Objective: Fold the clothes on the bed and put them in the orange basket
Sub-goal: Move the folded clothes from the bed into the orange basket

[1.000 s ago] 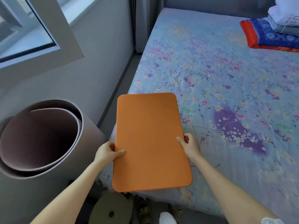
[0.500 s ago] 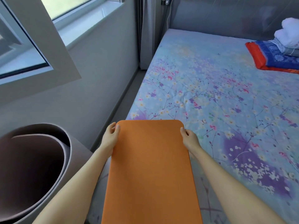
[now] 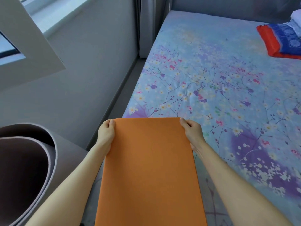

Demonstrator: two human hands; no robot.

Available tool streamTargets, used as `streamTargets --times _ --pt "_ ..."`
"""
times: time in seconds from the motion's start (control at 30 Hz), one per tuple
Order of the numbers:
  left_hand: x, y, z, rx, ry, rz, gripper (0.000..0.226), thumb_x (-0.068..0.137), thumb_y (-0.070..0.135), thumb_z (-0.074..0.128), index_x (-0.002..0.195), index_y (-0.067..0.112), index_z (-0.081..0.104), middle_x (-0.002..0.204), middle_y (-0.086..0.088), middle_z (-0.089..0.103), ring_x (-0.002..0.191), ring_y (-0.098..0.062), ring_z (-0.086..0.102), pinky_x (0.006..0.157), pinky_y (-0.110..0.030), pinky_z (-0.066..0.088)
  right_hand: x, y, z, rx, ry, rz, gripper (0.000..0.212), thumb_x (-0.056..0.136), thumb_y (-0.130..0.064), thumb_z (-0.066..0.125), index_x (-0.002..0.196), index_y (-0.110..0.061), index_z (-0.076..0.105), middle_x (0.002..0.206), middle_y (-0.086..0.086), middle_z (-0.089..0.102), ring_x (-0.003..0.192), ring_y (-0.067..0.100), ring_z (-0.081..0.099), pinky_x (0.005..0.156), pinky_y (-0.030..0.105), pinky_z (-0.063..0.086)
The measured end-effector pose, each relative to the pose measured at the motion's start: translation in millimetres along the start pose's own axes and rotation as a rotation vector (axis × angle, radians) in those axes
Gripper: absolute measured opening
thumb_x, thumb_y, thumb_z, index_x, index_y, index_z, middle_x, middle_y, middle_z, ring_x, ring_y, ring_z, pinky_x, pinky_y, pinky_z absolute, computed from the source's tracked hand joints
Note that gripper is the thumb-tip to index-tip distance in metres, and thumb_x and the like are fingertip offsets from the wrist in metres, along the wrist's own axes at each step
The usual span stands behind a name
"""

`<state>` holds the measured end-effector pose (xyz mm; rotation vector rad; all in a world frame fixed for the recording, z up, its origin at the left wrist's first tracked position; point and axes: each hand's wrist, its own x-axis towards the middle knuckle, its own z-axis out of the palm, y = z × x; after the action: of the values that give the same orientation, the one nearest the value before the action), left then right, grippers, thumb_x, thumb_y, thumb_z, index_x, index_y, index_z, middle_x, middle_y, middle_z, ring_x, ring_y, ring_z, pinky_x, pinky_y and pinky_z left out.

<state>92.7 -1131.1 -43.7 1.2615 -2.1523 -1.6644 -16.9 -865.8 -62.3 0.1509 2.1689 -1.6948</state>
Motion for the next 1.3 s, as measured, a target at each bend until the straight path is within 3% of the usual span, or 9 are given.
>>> streamTargets --times 0.1,0.3,0.5,0.57,0.63,0.73,1.07,1.2,1.3 --pt "5.1 -3.0 0.0 -0.004 0.000 -0.008 0.022 0.100 0.024 0.035 0.109 0.021 0.054 0.107 0.002 0.055 0.098 -0.017 0.051 0.082 -0.031 0.040 8.1 -1.3 3.0 0.021 0.027 0.081 0.031 0.089 -0.035 0.060 0.090 -0.005 0.067 0.095 0.015 0.067 0.092 0.029 0.063 0.087 0.040 0.052" --pt "20.9 -9.2 7.6 0.109 0.080 -0.002 0.024 0.097 0.025 0.036 0.094 0.031 0.058 0.101 0.006 0.059 0.097 -0.019 0.053 0.096 -0.042 0.044 14.0 -13.3 19.8 -0.155 0.048 0.008 0.029 0.099 -0.022 0.042 0.121 -0.020 0.060 0.131 0.000 0.054 0.111 0.013 0.048 0.086 0.026 0.038" --pt "-11.2 -0.9 -1.6 0.080 -0.034 -0.102 0.049 0.100 0.045 0.029 0.133 0.013 0.047 0.112 0.002 0.048 0.102 -0.016 0.044 0.089 -0.030 0.032 -31.2 -5.9 6.7 -0.169 0.004 0.135 0.058 0.097 -0.053 0.031 0.147 -0.025 0.025 0.151 -0.002 0.031 0.137 0.022 0.034 0.107 0.040 0.031" --pt "-30.9 -10.9 -12.0 0.194 -0.035 -0.120 0.060 0.096 0.056 0.026 0.135 0.012 0.042 0.115 0.000 0.051 0.103 -0.021 0.047 0.089 -0.033 0.036 -68.4 7.9 -4.3 -0.378 0.012 0.155 0.059 0.095 -0.058 0.023 0.145 -0.026 0.028 0.147 -0.001 0.039 0.131 0.025 0.041 0.103 0.043 0.037" --pt "-69.1 -28.5 -24.1 0.338 -0.051 -0.085 0.059 0.096 0.055 0.024 0.133 0.012 0.041 0.117 -0.005 0.055 0.103 -0.025 0.051 0.088 -0.038 0.040 -125.7 27.6 -17.3 -0.479 0.030 0.120 0.050 0.095 -0.056 0.019 0.116 -0.025 0.053 0.110 -0.001 0.061 0.102 0.025 0.058 0.078 0.033 0.045" --pt "-144.0 -66.1 -39.2 0.379 -0.073 -0.034 0.053 0.098 0.050 0.021 0.123 0.009 0.044 0.107 -0.007 0.059 0.089 -0.023 0.054 0.077 -0.038 0.043 -208.2 53.2 -28.6 -0.490 0.076 0.147 0.051 0.092 -0.054 0.018 0.063 -0.016 0.036 0.055 -0.002 0.038 0.051 0.016 0.040 0.050 0.029 0.028" --pt "-256.6 -129.2 -57.2 0.264 -0.049 -0.379 0.080 0.082 0.072 0.013 0.090 0.008 0.059 0.085 -0.009 0.062 0.077 -0.024 0.058 0.067 -0.033 0.043 -262.4 88.7 -31.9 -0.621 0.202 0.096 0.055 0.100 -0.038 0.026 0.053 -0.012 0.036 0.045 -0.001 0.036 0.040 0.012 0.035 0.040 0.024 0.020" --pt "-251.8 -122.3 -57.3 0.269 0.060 -0.365 0.069 0.089 0.065 0.022 0.060 0.009 0.048 0.063 -0.007 0.053 0.059 -0.022 0.050 0.058 -0.030 0.037 -261.6 86.4 -25.5 -0.641 0.224 0.106 0.057 0.100 -0.039 0.026 0.051 -0.011 0.037 0.045 0.001 0.039 0.042 0.012 0.038 0.042 0.025 0.021" --pt "-228.4 -119.3 -75.9 0.348 0.064 -0.341 0.069 0.088 0.068 0.026 0.060 0.009 0.051 0.067 -0.009 0.056 0.065 -0.028 0.056 0.062 -0.033 0.042 -265.0 80.7 -9.6 -0.580 0.249 0.173 0.060 0.099 -0.043 0.024 0.049 -0.012 0.033 0.044 0.000 0.036 0.042 0.016 0.036 0.043 0.025 0.021"
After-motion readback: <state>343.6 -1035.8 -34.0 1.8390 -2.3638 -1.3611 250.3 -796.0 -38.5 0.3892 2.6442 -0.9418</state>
